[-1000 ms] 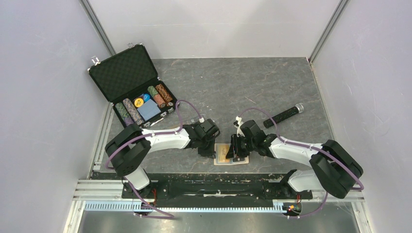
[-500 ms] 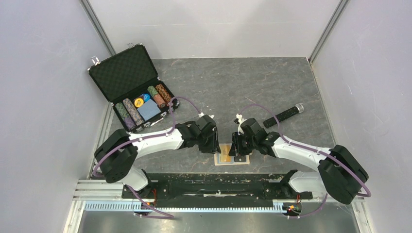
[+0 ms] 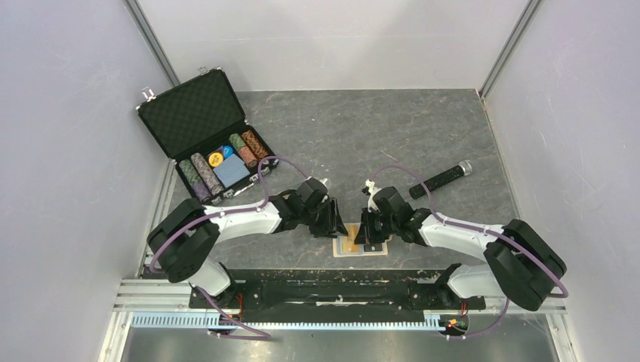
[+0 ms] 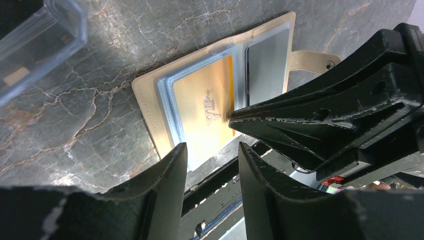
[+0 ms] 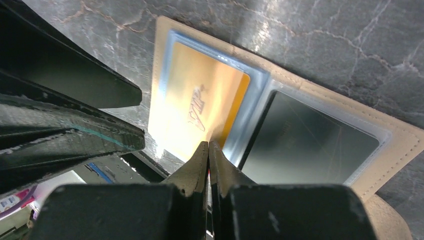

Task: Put the credit cards into the card holder
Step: Insert the credit card into the card slot, then turn over the card slot in the card holder.

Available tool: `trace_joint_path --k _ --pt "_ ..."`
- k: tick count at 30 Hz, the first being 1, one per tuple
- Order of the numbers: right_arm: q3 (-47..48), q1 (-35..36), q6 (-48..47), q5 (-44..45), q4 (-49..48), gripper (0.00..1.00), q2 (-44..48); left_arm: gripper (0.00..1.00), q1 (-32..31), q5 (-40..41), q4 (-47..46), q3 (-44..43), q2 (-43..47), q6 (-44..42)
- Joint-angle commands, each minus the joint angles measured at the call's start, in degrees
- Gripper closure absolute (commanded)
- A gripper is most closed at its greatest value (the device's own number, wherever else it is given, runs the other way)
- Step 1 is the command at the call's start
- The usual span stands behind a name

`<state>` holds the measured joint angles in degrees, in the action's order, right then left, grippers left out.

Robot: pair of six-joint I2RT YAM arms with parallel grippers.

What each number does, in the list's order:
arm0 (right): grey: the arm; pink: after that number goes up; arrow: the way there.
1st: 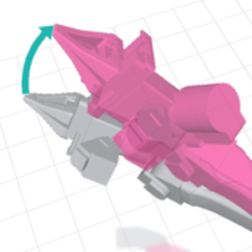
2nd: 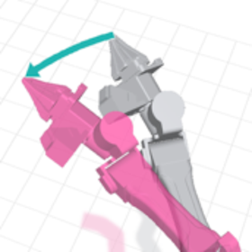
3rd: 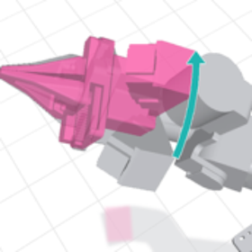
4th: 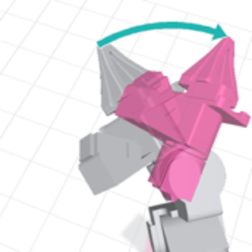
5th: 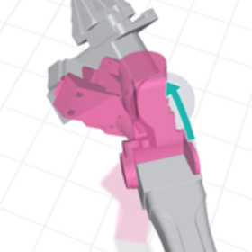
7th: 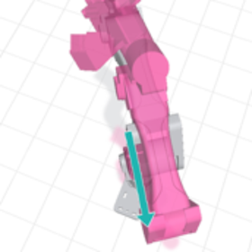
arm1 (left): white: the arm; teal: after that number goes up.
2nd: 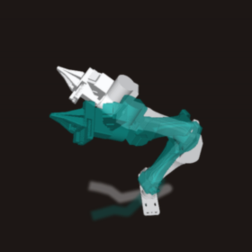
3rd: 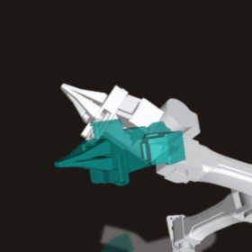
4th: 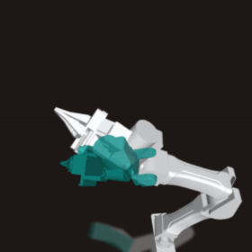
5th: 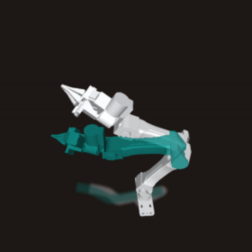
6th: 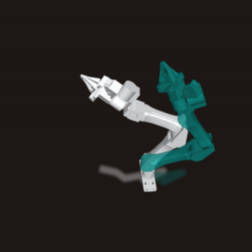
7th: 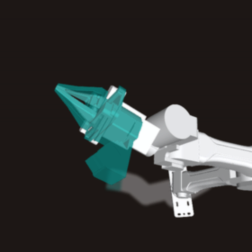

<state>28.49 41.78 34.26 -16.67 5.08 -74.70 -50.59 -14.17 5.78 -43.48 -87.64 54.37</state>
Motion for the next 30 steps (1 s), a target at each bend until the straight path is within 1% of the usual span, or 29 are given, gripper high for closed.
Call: trace_joint_path --k 1,4,9,11,13,16,18,22,26,27,30 --pt "-1.5 0.1 0.4 1.2 -2.9 0.98 -0.7 0.53 0.1 -2.1 -4.7 0.3 -1.7 2.8" --pt "-1.8 0.1 -0.2 2.2 -2.3 0.99 -1.4 0.55 0.1 -1.9 -4.7 0.2 -2.7 2.8" --pt "-2.5 0.1 -0.4 2.5 -2.2 1.0 -2.7 0.55 0.1 -1.6 -4.7 -0.1 -4.4 2.5" --pt "-2.6 0.1 -0.4 2.6 -2.1 1.0 -2.9 0.53 0.0 -0.8 -3.4 -0.5 -5.1 2.2" --pt "-2.6 0.0 -0.4 2.5 -2.1 1.0 -3.1 0.48 0.0 0.8 -0.5 -1.2 -5.7 1.7" --pt "-2.6 0.1 -0.4 2.5 -2.0 1.0 -3.2 0.46 0.0 1.1 -0.3 -1.3 -6.2 1.4" --pt "-2.5 0.1 -0.4 2.3 -2.0 1.0 -3.4 0.46 0.0 0.7 -1.1 -1.3 -6.4 1.5" --pt "-2.4 0.1 -0.5 2.1 -2.1 1.0 -3.4 0.53 0.0 -1.0 -4.0 -1.3 -7.4 2.1" --pt "-2.2 0.1 -0.5 1.8 -2.2 1.0 -2.9 0.68 0.0 -2.2 -5.6 -1.1 -7.7 2.7" --pt "-2.2 0.0 -0.5 1.6 -2.3 1.0 -2.7 0.72 0.0 -2.3 -7.3 -0.9 -7.5 2.8" --pt "-2.1 0.1 -0.5 0.5 -4.2 0.99 -0.9 0.84 0.0 -2.1 -7.5 -0.5 -6.5 2.8"
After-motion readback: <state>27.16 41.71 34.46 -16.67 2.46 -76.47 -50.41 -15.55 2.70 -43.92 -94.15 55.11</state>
